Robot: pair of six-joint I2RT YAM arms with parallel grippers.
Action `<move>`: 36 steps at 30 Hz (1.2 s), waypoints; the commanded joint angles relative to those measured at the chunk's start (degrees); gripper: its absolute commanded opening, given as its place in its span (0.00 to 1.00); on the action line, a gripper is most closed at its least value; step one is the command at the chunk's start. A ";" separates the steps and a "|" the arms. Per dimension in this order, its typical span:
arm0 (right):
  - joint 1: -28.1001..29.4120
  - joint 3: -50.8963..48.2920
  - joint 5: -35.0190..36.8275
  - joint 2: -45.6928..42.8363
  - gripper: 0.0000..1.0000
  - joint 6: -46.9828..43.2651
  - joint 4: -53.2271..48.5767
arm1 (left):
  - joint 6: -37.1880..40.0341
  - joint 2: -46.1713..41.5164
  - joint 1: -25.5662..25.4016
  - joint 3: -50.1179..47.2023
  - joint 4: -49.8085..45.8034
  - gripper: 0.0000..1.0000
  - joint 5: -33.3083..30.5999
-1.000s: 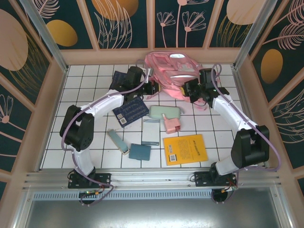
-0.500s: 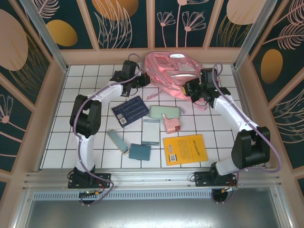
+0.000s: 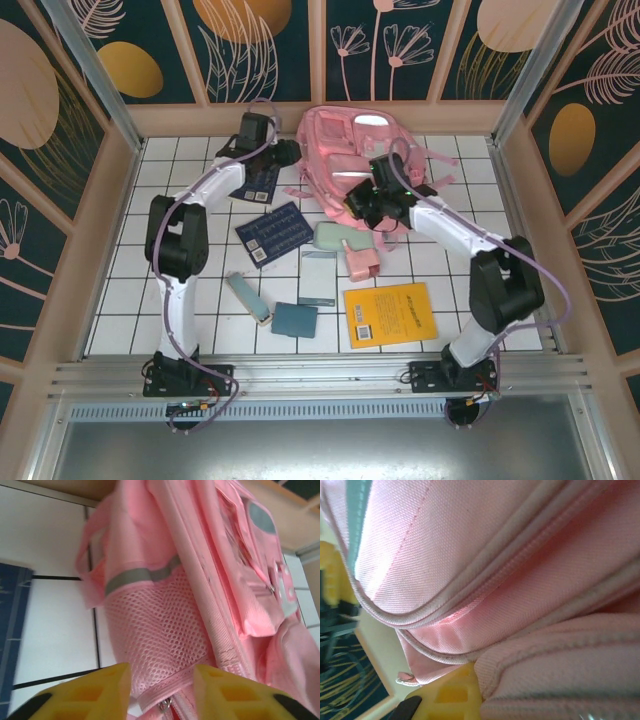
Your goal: Pack the student bag
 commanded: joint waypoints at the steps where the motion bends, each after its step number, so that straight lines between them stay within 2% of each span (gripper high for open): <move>1: 2.95 6.39 -4.15 4.96 0.12 -2.94 4.94 | -1.87 -9.29 -0.19 -2.79 -0.67 0.43 -1.71; 4: 4.87 9.91 -3.38 8.01 0.40 -4.77 5.52 | -2.84 -15.21 -0.13 -5.70 -1.42 0.45 -3.10; 9: 5.17 14.34 -3.39 9.60 0.58 -12.80 6.00 | -3.91 -23.33 -0.19 -11.51 -0.89 0.46 -1.68; 14: 4.60 13.59 1.05 4.66 0.63 -34.81 2.52 | -3.87 -30.75 -0.19 -18.94 -0.10 0.47 0.29; 16: 3.68 12.96 3.73 2.36 0.67 -40.87 -1.16 | -3.71 -33.37 -0.14 -23.03 0.78 0.47 0.99; 18: 1.19 12.83 2.30 1.08 0.70 -46.18 -5.09 | -3.43 -35.18 -0.19 -26.35 0.99 0.47 1.66; 19: 0.57 12.50 2.47 0.45 0.73 -48.25 -7.04 | -3.32 -35.94 -0.13 -27.96 1.06 0.47 2.30; 21: 0.51 11.17 3.28 -0.94 0.73 -52.79 -9.32 | -3.23 -37.40 -0.27 -30.74 0.99 0.47 3.70; 26: 3.01 7.46 11.79 -2.97 0.73 -56.81 -14.42 | -3.09 -41.56 -1.24 -36.07 0.18 0.48 3.27; 30: 5.69 5.66 21.43 -4.79 0.74 -57.88 -15.75 | -1.67 -43.77 -2.53 -38.71 -1.74 0.49 -0.55; 34: 3.68 5.64 28.69 -5.13 0.72 -62.79 -10.03 | -2.44 -43.70 -3.93 -39.90 -2.22 0.49 -0.35; 36: 1.24 4.90 23.48 -4.24 0.72 -74.17 -4.91 | -2.69 -44.24 -4.06 -40.72 -1.22 0.49 1.76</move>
